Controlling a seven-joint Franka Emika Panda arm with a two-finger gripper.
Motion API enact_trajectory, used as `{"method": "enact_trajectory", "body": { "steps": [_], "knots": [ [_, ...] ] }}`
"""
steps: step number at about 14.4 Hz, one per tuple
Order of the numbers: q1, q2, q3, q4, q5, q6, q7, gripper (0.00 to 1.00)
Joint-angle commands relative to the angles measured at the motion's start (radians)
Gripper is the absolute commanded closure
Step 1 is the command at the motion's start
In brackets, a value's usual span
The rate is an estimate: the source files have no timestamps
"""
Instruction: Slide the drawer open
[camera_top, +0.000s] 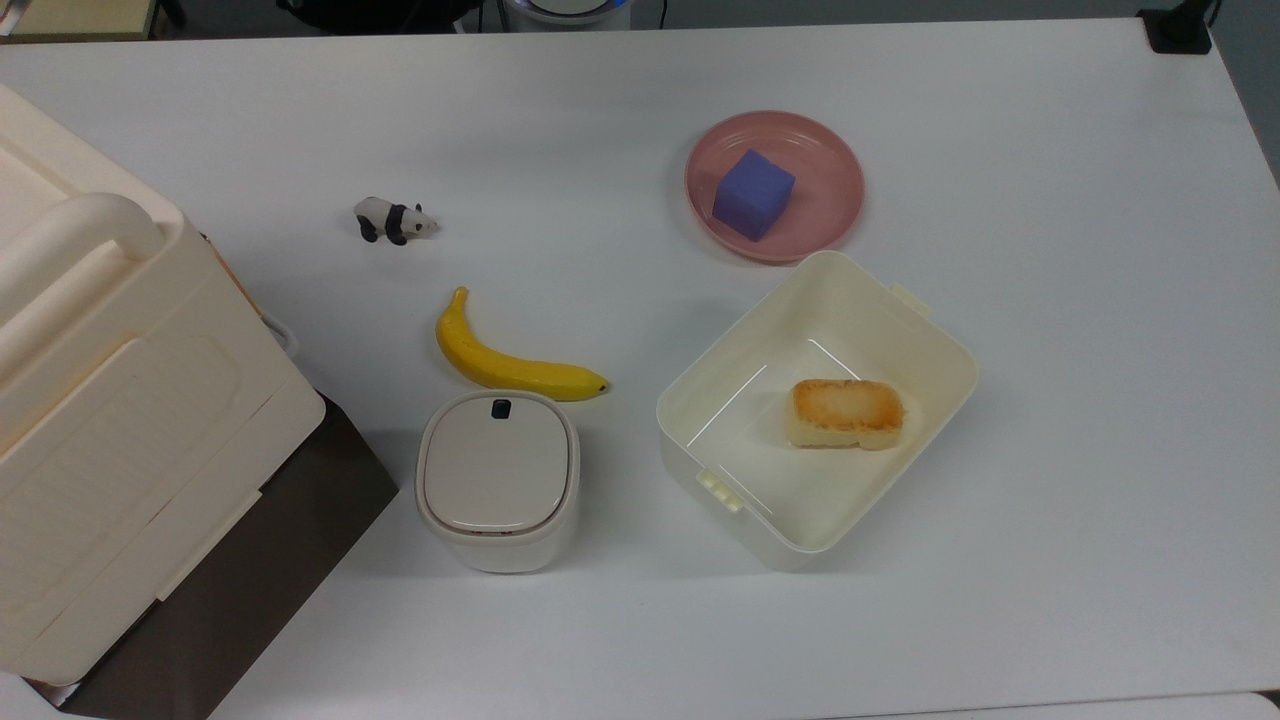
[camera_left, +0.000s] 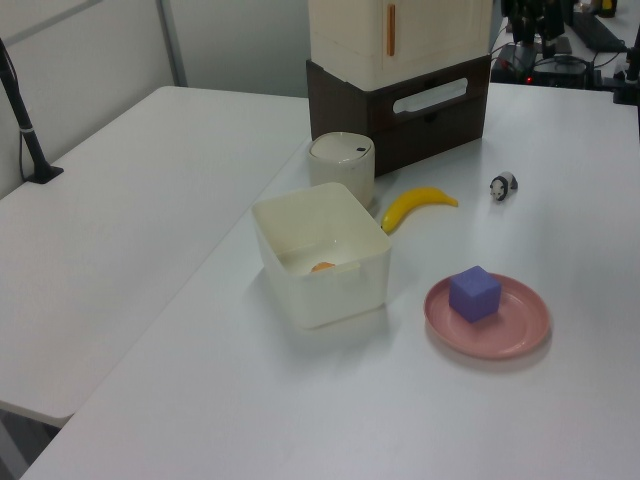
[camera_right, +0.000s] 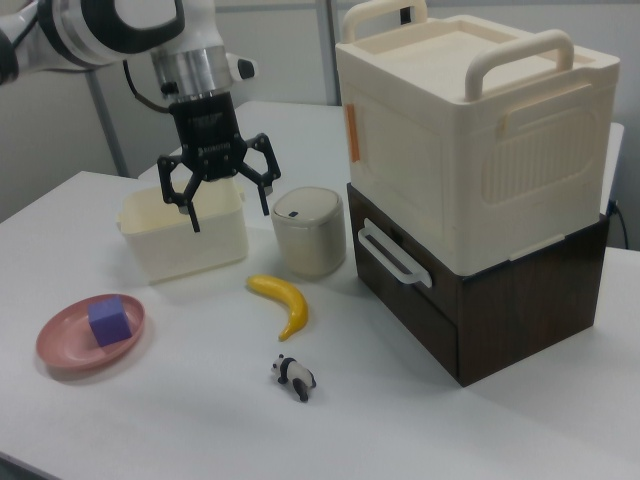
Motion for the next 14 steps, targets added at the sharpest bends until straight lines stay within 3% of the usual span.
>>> {"method": "enact_trajectory", "body": {
  "steps": [1,9,14],
  "knots": [
    [0.017,-0.003,0.001,-0.056,-0.066,-0.002,-0.054,0.0],
    [0.014,0.143,0.001,-0.101,-0.156,0.388,-0.055,0.0],
    [0.003,0.215,0.001,-0.098,-0.203,0.554,-0.025,0.0]
  ]
}}
